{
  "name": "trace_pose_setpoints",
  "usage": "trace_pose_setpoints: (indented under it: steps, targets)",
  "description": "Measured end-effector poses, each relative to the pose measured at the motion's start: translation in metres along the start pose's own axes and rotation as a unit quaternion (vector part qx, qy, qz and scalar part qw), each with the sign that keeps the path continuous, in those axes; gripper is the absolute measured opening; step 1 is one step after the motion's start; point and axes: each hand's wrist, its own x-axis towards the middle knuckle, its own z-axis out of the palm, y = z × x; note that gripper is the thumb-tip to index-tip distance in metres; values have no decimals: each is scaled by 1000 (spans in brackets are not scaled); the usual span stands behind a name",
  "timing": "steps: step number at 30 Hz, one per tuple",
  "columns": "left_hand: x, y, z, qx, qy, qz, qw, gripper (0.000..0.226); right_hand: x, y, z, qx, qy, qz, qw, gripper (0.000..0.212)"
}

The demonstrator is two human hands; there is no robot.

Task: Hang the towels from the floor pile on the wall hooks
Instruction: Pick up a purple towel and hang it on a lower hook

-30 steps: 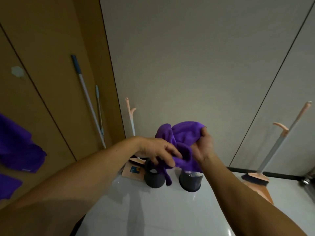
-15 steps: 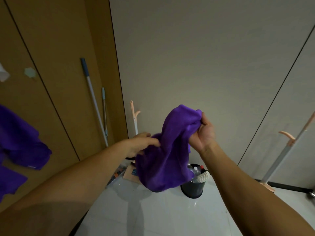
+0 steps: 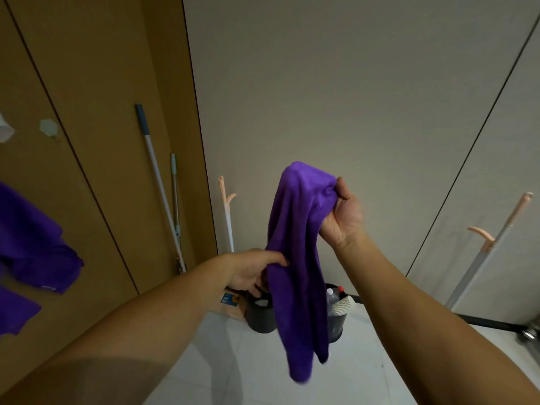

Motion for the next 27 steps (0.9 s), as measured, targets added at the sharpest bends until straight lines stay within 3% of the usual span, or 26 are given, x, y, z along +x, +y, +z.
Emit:
trace_pose_setpoints:
  steps: [3, 6, 8, 10, 13, 16, 18, 19, 21, 23, 27]
  targets:
    - [-8, 16, 3, -165, 59, 64, 982, 14, -8, -7, -7, -69, -13, 26, 997, 64]
    - [-20, 36, 4, -225, 100, 118, 962, 14, -14, 5, -28, -227, 38, 78, 970, 45]
    - [-30, 46, 2, -251, 104, 153, 950, 18, -16, 15, -44, -330, 76, 109, 935, 40]
    - [-35, 51, -6, -286, 127, 192, 930, 17, -18, 17, -51, -400, 101, 109, 904, 21]
    - [-42, 51, -25, -352, 158, 213, 898, 44, -8, 4, -55, -327, 149, 37, 932, 13]
    - [-52, 42, -48, -374, 210, 217, 877, 31, 5, -11, -53, -224, 146, -18, 963, 14]
    - [-60, 37, -60, -366, 257, 218, 868, 19, 7, -10, -55, -186, 111, 17, 976, 25]
    - [-63, 35, -64, -360, 276, 219, 864, 13, 5, -5, -56, -216, 96, 57, 970, 30]
    - [-67, 31, -70, -348, 301, 219, 860, 9, 1, 11, -58, -350, 67, 132, 925, 29]
    - [-72, 25, -78, -346, 323, 207, 856, 16, 4, 21, -55, -437, 53, 128, 889, 23]
    - [-87, 4, -105, -348, 432, 180, 812, 15, 23, 16, -39, -381, 116, 39, 917, 8]
